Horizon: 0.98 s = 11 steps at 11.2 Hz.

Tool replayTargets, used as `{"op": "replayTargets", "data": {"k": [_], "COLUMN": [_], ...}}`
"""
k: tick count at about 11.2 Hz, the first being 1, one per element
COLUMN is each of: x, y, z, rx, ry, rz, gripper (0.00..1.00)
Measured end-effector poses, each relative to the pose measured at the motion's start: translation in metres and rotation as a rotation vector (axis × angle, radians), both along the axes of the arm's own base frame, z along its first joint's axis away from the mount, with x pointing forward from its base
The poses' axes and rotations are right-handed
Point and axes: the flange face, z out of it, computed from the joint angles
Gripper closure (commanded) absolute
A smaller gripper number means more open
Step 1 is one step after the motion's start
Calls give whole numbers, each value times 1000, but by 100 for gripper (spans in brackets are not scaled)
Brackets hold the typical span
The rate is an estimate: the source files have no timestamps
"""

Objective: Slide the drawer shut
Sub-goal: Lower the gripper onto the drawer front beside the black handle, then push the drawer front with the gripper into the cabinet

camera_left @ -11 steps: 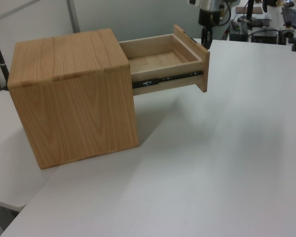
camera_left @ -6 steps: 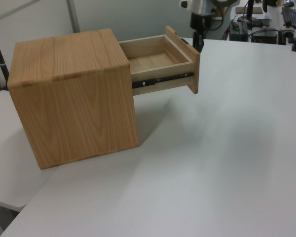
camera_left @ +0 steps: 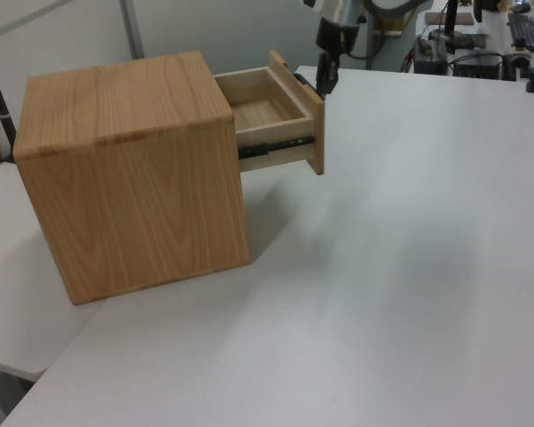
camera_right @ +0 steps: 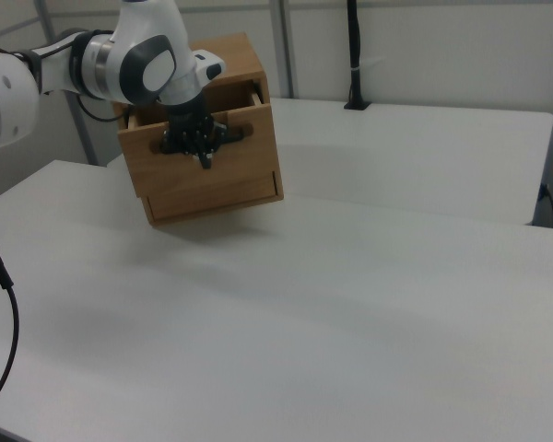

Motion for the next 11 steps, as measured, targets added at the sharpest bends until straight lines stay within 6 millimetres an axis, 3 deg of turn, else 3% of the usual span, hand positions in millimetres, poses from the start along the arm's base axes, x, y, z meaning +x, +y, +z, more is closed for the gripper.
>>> {"op": "replayTargets", "data": {"k": [7, 11], "x": [35, 38], "y": [59, 80], "z": [-30, -11], "rx": [86, 121], "ry": [-229, -322], "rz": [-56, -32], "gripper": [100, 100]}}
